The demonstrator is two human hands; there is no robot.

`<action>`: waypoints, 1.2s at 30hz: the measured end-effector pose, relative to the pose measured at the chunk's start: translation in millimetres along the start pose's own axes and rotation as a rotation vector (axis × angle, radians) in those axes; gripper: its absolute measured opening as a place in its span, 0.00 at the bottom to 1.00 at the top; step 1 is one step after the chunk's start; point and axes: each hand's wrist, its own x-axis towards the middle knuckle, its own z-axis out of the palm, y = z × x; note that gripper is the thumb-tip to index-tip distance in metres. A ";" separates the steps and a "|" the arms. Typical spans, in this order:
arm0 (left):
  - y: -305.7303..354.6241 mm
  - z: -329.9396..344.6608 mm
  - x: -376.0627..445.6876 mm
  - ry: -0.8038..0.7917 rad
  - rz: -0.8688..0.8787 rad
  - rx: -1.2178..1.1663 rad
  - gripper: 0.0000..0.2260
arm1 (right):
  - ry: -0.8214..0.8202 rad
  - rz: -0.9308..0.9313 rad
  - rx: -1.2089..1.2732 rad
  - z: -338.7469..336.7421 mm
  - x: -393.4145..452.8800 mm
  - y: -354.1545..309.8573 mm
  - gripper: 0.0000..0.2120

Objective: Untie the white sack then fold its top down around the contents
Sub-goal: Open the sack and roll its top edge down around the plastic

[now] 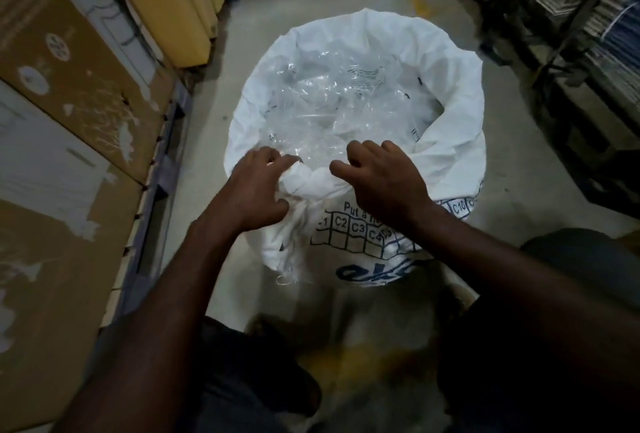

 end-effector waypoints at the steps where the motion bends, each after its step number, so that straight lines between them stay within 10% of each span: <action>1: -3.2 -2.0 -1.8 -0.040 0.019 -0.009 0.36 | 0.009 -0.003 -0.003 1.0 1.9 -1.6 0.19; 9: 11.3 -5.1 -2.5 0.141 0.053 0.085 0.19 | -0.229 0.158 0.025 -23.9 4.5 -10.4 0.12; 13: 22.4 3.1 -7.4 0.148 0.059 0.129 0.17 | -0.516 0.234 0.253 -35.6 -0.4 -20.6 0.33; 21: 51.7 10.3 -28.4 0.587 -0.030 -0.017 0.12 | -0.178 0.192 -0.036 -9.4 11.6 -25.4 0.25; 27: 50.2 -5.0 -20.8 0.115 -0.018 0.071 0.39 | 0.158 0.008 -0.027 16.3 5.4 -23.1 0.12; 30: 50.1 -4.9 -23.6 -0.139 0.005 0.194 0.32 | 0.167 -0.029 -0.029 22.3 0.2 -34.9 0.18; 36: 44.1 10.0 -24.4 0.189 -0.077 0.089 0.08 | -0.131 0.029 0.222 -23.1 -6.2 -31.5 0.32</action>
